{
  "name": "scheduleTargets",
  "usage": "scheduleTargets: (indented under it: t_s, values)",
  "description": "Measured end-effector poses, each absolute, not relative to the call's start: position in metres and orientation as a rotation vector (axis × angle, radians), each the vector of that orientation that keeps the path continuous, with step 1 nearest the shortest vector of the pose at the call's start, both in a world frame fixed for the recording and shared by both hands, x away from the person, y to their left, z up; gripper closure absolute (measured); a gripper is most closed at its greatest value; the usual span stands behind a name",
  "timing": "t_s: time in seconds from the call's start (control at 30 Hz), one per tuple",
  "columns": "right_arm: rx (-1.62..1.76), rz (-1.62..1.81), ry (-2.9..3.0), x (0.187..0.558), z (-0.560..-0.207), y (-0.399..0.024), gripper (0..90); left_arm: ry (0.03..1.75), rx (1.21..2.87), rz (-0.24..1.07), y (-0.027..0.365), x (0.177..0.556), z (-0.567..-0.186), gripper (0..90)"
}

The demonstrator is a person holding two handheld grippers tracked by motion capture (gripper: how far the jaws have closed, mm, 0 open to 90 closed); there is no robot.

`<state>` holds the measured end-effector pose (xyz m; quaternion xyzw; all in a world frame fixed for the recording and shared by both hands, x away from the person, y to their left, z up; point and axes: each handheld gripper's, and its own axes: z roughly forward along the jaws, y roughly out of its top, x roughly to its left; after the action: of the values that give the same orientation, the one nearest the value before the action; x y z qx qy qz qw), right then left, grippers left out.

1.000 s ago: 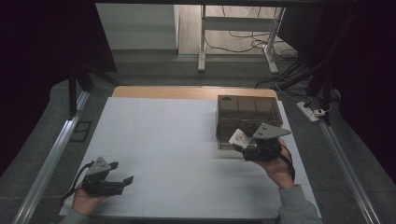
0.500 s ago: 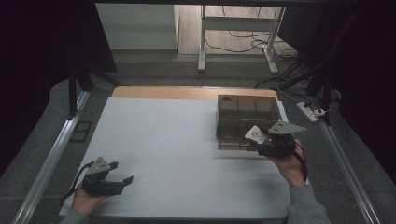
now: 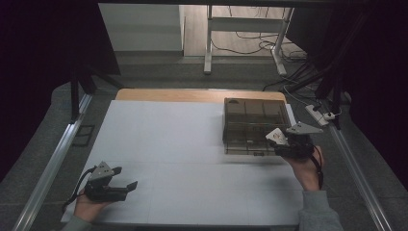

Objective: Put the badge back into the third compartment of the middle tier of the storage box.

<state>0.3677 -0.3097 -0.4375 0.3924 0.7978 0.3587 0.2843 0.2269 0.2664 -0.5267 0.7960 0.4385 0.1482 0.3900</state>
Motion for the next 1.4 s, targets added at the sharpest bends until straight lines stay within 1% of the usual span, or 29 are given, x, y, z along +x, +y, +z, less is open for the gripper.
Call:
scheduleTargets:
  t_s: [0.73, 0.8, 0.87, 0.93, 1.4]
  values:
    - [1.224, 0.861, 2.088, 0.381, -0.452, -0.314, 33.0, 1.111, 2.028, 0.375, 0.265, 0.227, -0.527, 14.0]
    - [1.240, 0.864, 2.093, 0.382, -0.453, -0.314, 30.8, 1.112, 2.027, 0.377, 0.266, 0.227, -0.527, 14.0]
    - [1.259, 0.881, 2.101, 0.382, -0.454, -0.314, 25.5, 1.112, 2.025, 0.377, 0.266, 0.227, -0.527, 14.0]
    - [1.263, 0.895, 2.096, 0.382, -0.453, -0.315, 23.8, 1.112, 2.027, 0.377, 0.266, 0.227, -0.527, 14.0]
    - [1.154, 1.055, 2.143, 0.371, -0.452, -0.308, 24.7, 1.113, 2.024, 0.379, 0.266, 0.227, -0.527, 14.0]
